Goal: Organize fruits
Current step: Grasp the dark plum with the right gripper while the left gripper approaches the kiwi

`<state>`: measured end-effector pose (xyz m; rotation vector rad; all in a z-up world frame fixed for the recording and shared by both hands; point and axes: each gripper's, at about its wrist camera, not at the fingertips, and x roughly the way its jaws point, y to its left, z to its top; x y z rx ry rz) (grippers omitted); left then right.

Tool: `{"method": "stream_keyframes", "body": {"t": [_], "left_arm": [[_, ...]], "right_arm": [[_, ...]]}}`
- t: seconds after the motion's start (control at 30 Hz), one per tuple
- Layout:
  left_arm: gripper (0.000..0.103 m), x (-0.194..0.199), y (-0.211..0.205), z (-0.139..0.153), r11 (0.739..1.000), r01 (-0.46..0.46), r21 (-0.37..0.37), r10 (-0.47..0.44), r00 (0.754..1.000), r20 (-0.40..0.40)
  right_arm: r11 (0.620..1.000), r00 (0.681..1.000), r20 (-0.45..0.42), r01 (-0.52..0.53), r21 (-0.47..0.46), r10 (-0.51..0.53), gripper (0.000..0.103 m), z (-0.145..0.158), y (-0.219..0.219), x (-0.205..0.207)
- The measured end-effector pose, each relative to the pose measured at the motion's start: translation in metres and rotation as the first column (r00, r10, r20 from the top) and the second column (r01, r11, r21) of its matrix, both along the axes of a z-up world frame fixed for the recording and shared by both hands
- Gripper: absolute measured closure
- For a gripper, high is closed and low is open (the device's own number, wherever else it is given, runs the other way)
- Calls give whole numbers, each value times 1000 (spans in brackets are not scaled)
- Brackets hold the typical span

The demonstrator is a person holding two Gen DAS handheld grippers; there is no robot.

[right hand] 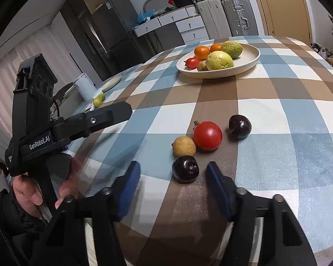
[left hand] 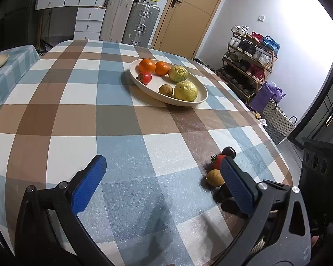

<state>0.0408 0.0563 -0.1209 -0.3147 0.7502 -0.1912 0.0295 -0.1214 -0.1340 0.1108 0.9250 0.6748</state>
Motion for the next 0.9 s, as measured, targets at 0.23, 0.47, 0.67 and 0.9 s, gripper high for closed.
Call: {"method": "stream_keyframes", "body": {"t": [0.23, 0.47, 0.67, 0.9], "left_arm": [[1, 0, -4, 0, 1000, 12, 9, -12, 1000, -2], [1, 0, -12, 2, 999, 24, 32, -23, 1000, -7], [1, 1, -23, 0, 997, 51, 54, -49, 998, -25], [1, 7, -47, -7, 989, 116, 92, -111, 992, -58]], "right_arm": [[999, 1000, 10, 29, -34, -29, 77, -2, -4, 2], [999, 999, 36, 24, -21, -23, 78, 1, -9, -3], [998, 997, 52, 52, 20, -53, 78, 5, -26, -6], [994, 992, 70, 98, 50, -101, 78, 10, -48, -8]]}}
